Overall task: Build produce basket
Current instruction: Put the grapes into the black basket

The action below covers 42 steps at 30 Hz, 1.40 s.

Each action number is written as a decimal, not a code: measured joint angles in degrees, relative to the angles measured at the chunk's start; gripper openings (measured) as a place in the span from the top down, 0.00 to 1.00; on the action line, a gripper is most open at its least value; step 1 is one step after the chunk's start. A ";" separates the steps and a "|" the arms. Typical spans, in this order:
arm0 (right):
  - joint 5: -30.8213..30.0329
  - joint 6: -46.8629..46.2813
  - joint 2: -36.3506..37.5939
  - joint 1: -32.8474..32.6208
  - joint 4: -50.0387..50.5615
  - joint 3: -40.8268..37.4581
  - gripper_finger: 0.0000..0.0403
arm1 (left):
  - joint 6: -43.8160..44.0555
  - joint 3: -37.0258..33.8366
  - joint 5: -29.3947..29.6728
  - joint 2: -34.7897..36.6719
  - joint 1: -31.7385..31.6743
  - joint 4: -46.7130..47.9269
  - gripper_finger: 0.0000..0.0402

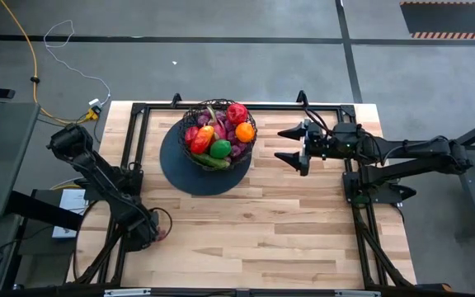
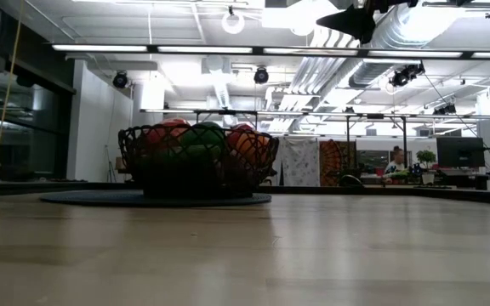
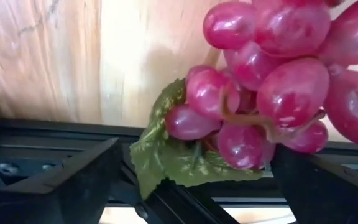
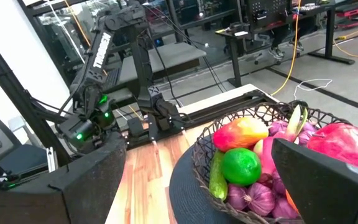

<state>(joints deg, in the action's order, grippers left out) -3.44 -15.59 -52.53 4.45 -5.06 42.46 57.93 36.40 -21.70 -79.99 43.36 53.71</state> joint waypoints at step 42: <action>0.00 0.00 0.02 0.02 -0.29 -0.09 0.03 | -9.96 16.67 7.46 17.66 -17.27 0.16 1.00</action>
<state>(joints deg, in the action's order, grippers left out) -3.44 -15.59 -52.51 4.46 -5.35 42.37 47.97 53.08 -14.24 -62.32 26.09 53.87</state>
